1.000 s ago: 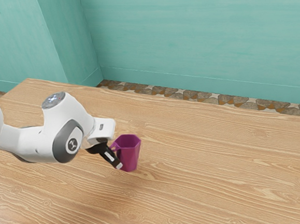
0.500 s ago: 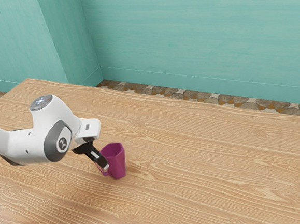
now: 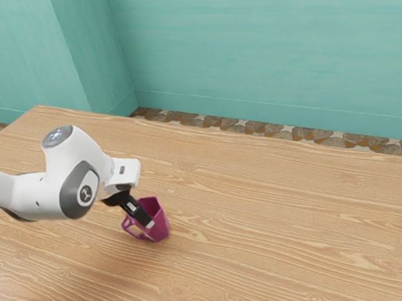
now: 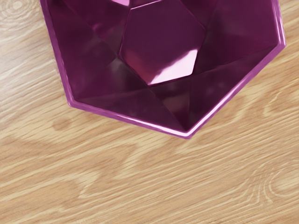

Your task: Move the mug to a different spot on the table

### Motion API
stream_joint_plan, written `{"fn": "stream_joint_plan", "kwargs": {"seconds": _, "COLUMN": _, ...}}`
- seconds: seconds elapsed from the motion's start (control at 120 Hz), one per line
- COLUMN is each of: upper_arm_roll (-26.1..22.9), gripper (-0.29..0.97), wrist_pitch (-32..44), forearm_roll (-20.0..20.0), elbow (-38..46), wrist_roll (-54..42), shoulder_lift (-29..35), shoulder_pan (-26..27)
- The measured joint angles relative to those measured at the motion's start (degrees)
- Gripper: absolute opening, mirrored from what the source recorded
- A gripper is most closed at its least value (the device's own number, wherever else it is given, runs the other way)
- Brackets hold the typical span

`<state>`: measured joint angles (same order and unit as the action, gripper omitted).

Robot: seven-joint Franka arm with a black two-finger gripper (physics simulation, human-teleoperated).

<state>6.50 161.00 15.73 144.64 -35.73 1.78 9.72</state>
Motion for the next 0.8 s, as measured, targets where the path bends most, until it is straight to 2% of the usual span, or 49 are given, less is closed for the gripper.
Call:
{"fn": "stream_joint_plan", "kwargs": {"seconds": 0.167, "upper_arm_roll": -0.01, "gripper": 0.67, "wrist_pitch": 0.0, "forearm_roll": -0.03, "elbow": -0.33, "wrist_roll": -0.07, "shoulder_lift": 2.48, "shoulder_pan": 1.76}}
{"fn": "stream_joint_plan", "kwargs": {"seconds": 0.533, "upper_arm_roll": -0.03, "gripper": 0.68, "wrist_pitch": 0.25, "forearm_roll": -0.95, "elbow": -1.21, "wrist_roll": -0.18, "shoulder_lift": 4.1, "shoulder_pan": 1.41}}
{"fn": "stream_joint_plan", "kwargs": {"seconds": 0.8, "upper_arm_roll": -0.17, "gripper": 0.68, "wrist_pitch": -0.92, "forearm_roll": -5.32, "elbow": -6.27, "wrist_roll": 0.16, "shoulder_lift": 4.21, "shoulder_pan": 1.53}}
